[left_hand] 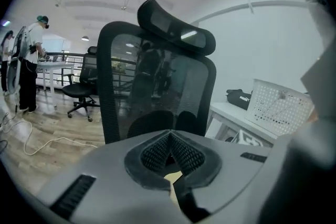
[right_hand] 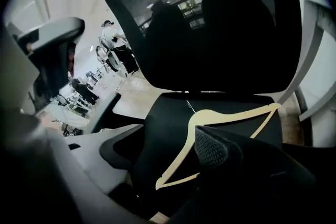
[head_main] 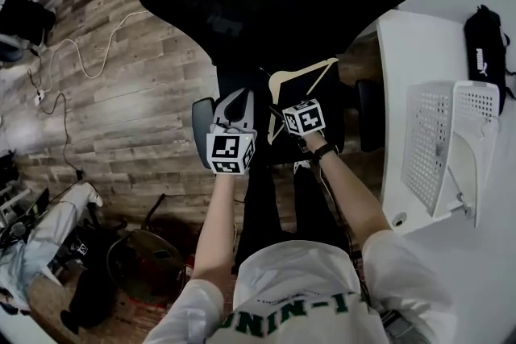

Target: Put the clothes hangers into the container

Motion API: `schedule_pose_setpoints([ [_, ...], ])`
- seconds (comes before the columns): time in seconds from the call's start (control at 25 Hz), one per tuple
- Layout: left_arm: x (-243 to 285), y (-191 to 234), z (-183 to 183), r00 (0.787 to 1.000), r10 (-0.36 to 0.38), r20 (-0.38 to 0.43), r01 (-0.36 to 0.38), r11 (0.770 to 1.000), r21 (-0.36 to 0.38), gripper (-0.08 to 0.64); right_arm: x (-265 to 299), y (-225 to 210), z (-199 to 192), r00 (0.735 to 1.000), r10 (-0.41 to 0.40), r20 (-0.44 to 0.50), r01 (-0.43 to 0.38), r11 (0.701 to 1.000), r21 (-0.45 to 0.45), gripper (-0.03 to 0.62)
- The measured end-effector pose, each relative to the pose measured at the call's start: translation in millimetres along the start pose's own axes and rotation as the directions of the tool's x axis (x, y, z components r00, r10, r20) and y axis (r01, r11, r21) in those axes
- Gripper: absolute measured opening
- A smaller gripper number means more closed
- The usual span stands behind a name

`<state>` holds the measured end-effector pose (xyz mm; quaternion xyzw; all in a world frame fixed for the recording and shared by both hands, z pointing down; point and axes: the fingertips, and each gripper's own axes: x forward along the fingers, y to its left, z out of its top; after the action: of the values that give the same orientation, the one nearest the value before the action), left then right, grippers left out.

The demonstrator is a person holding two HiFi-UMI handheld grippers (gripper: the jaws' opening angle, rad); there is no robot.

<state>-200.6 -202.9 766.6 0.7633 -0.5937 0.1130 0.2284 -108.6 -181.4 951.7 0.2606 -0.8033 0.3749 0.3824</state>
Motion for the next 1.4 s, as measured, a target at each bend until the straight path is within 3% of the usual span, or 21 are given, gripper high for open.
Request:
schedule_pose_setpoints([
  [0.16,13,26,-21,1.0,0.007,-0.011,-0.008,1.0,-0.03,0.011,67,-22,-20,0.997,-0.068,-0.042,0.071,0.995,0.067,0.31],
  [0.4,23,49,-53,0.999,-0.001,-0.051,0.0,1.0,-0.025,0.011,133,-58,-39,0.981,-0.194,-0.023,0.195,0.971,0.139,0.287],
  [0.52,23,50,-61,0.999,-0.003,-0.054,0.002,1.0,-0.021,0.011,143,-64,-53,0.969,-0.239,-0.057,0.244,0.964,0.107,0.211],
  [0.6,26,55,-63,0.998,0.0,-0.056,-0.001,1.0,-0.019,0.011,146,-62,-50,0.973,-0.225,-0.049,0.229,0.966,0.123,0.178],
  [0.92,16,29,-40,1.0,-0.018,-0.017,0.017,0.999,-0.038,0.011,89,-40,-34,0.989,-0.146,0.017,0.142,0.979,0.143,0.169],
  [1.2,-8,10,2,1.0,-0.02,-0.002,0.02,0.999,-0.028,0.009,10,-5,-20,0.991,-0.107,0.084,0.102,0.993,0.06,0.164],
  [1.4,-34,-12,47,0.999,-0.018,0.038,0.019,1.0,-0.014,0.011,-71,23,8,0.978,-0.099,0.185,0.101,0.995,-0.001,0.163],
])
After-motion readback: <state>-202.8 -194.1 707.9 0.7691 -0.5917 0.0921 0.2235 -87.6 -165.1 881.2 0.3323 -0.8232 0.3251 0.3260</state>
